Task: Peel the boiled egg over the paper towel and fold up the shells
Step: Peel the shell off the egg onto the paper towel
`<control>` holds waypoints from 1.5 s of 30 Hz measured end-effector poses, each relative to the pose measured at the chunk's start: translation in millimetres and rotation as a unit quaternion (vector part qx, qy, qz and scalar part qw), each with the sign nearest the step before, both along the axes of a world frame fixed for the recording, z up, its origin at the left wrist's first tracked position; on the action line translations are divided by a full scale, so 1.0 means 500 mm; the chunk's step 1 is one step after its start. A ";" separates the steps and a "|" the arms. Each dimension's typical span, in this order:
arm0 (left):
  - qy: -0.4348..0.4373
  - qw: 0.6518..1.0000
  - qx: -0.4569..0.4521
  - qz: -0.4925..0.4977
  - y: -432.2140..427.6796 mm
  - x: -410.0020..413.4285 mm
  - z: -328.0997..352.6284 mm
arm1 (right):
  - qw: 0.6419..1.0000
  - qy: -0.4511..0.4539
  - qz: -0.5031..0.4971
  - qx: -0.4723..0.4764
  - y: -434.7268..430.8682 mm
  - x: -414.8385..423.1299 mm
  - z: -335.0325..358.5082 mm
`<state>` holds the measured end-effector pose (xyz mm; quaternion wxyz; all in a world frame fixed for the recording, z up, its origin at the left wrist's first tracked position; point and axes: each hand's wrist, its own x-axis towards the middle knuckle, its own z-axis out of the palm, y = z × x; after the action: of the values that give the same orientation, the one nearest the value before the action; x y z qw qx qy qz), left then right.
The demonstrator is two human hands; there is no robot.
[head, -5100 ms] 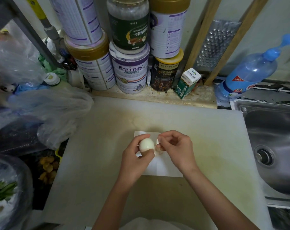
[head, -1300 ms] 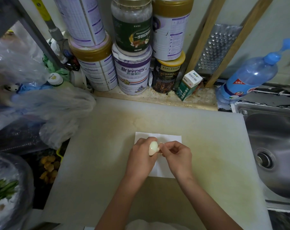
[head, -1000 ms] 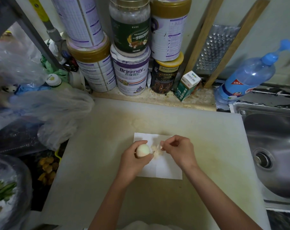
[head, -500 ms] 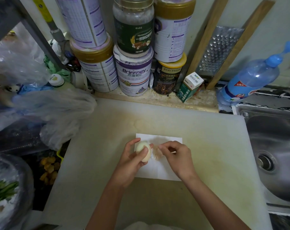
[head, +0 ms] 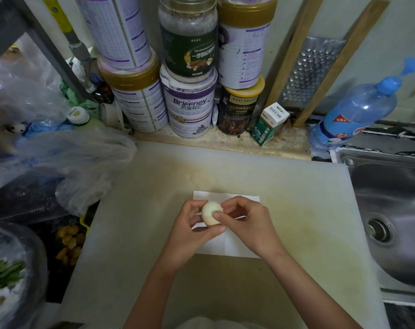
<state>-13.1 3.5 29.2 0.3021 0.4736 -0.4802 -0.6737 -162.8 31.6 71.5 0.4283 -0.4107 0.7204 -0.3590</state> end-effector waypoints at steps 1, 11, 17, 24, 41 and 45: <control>-0.008 1.000 -0.004 0.001 0.001 -0.002 -0.001 | 1.000 0.009 0.000 -0.006 0.000 0.001 0.000; -0.054 0.998 -0.012 0.009 0.003 -0.024 0.007 | 0.980 0.171 0.020 -0.100 0.004 0.005 -0.009; -0.031 0.999 0.019 0.007 0.004 -0.007 0.009 | 0.995 0.070 -0.073 -0.024 0.002 -0.014 -0.026; -0.016 0.999 0.048 -0.017 0.006 0.001 0.010 | 0.994 0.104 -0.031 0.008 -0.003 -0.017 -0.036; -0.094 0.995 -0.039 0.009 0.004 -0.040 0.018 | 0.986 0.157 0.037 -0.045 0.004 0.017 -0.001; -0.130 0.987 -0.097 0.005 0.004 -0.046 0.015 | 0.984 0.171 0.036 -0.046 0.004 0.016 0.000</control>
<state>-36.2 5.4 36.9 0.2851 0.5282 -0.5757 -0.5552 -154.9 33.6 71.7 0.2922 -0.5112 0.7502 -0.3009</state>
